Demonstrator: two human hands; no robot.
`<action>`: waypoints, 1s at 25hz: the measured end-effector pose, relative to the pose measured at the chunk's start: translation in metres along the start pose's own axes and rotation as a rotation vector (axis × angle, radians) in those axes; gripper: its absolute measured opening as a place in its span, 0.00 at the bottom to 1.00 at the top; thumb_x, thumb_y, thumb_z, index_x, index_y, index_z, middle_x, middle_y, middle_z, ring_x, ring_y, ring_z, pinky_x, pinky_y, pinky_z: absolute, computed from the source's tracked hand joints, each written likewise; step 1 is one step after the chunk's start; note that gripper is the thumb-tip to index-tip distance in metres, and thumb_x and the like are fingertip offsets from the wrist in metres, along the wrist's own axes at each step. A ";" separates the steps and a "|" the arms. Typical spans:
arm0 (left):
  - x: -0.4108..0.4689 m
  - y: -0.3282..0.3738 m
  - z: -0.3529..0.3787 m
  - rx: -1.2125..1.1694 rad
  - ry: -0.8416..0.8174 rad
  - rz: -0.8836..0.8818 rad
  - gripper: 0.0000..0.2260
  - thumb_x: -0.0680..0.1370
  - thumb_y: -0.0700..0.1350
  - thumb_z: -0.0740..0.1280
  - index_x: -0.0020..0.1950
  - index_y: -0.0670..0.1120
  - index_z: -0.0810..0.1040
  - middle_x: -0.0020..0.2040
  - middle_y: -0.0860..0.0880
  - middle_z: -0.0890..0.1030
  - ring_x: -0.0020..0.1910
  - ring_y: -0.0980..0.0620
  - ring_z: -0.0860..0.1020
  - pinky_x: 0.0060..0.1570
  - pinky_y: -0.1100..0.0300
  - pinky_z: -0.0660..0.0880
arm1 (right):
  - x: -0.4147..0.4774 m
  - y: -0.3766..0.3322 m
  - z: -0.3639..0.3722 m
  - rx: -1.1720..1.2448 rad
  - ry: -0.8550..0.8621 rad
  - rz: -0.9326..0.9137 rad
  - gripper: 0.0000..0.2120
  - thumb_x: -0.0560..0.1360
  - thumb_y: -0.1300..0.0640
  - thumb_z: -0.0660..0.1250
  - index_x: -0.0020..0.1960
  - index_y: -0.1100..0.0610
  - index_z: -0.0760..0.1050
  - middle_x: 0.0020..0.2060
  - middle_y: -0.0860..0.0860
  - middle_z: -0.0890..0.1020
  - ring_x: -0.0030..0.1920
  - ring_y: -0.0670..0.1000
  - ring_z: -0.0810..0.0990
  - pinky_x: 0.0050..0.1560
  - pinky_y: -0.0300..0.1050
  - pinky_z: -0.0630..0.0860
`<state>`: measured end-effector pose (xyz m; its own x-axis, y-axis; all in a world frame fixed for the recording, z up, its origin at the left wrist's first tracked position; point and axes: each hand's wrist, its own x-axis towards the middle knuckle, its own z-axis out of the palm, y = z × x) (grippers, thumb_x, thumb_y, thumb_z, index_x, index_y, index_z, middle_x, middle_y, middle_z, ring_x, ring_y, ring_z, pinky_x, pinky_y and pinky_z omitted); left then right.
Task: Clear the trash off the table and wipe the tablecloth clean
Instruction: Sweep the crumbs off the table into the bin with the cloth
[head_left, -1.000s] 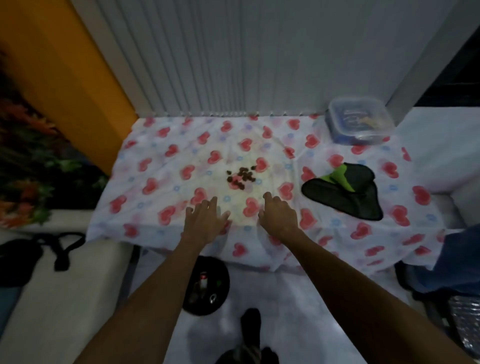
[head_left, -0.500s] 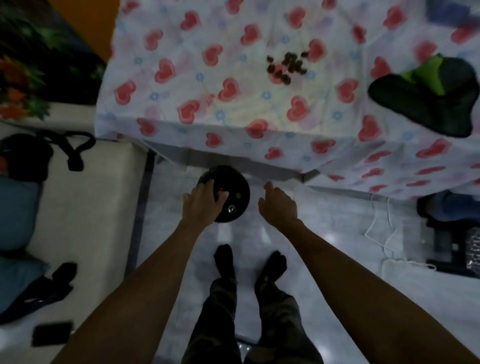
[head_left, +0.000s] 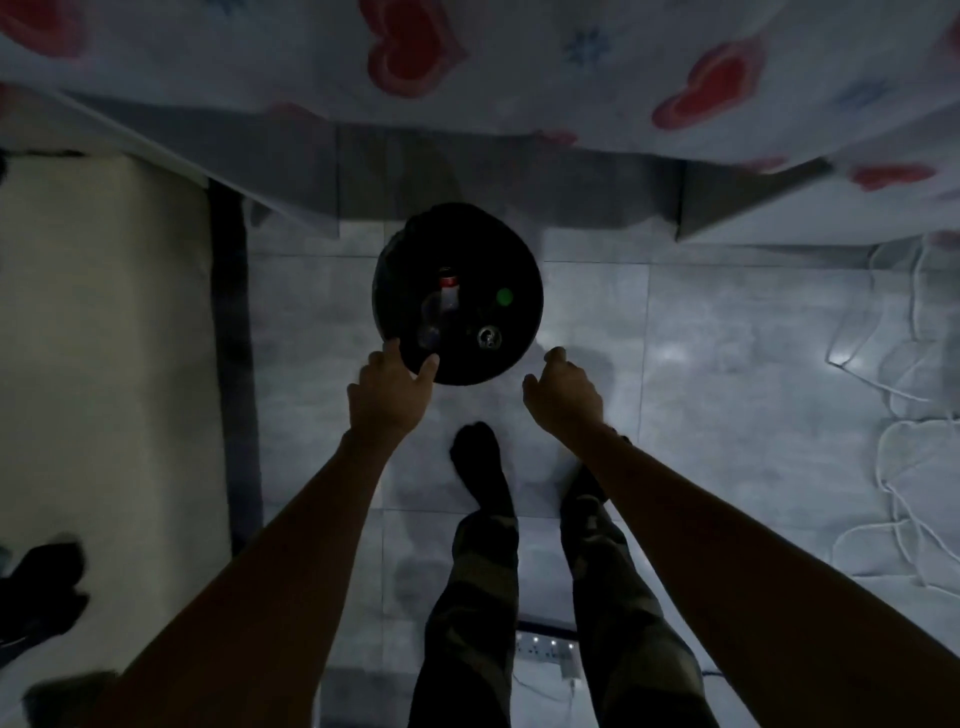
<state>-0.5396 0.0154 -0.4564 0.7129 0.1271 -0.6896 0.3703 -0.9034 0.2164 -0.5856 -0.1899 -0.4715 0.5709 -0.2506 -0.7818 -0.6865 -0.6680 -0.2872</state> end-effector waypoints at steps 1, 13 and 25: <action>0.016 -0.007 0.011 -0.019 0.015 -0.004 0.31 0.81 0.61 0.63 0.77 0.42 0.65 0.69 0.36 0.74 0.68 0.34 0.74 0.65 0.40 0.70 | 0.015 0.000 0.008 0.007 0.016 0.014 0.20 0.79 0.52 0.61 0.67 0.61 0.65 0.57 0.60 0.79 0.54 0.62 0.80 0.48 0.51 0.73; 0.104 -0.030 0.076 -0.242 0.111 -0.225 0.22 0.78 0.39 0.69 0.68 0.30 0.70 0.64 0.30 0.75 0.64 0.30 0.75 0.61 0.42 0.75 | 0.101 0.006 0.051 0.225 0.065 0.183 0.12 0.79 0.52 0.62 0.59 0.58 0.72 0.45 0.53 0.80 0.45 0.56 0.81 0.43 0.49 0.80; -0.039 -0.001 0.021 -0.552 0.095 -0.294 0.24 0.64 0.52 0.71 0.54 0.41 0.70 0.46 0.38 0.81 0.45 0.37 0.81 0.42 0.46 0.79 | -0.021 0.053 -0.041 0.237 -0.015 0.070 0.14 0.76 0.52 0.68 0.58 0.59 0.76 0.53 0.56 0.83 0.54 0.57 0.82 0.50 0.48 0.80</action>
<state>-0.5803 0.0032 -0.4446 0.5748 0.3967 -0.7157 0.7936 -0.4835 0.3694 -0.6156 -0.2487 -0.4476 0.5123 -0.2786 -0.8123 -0.8119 -0.4654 -0.3524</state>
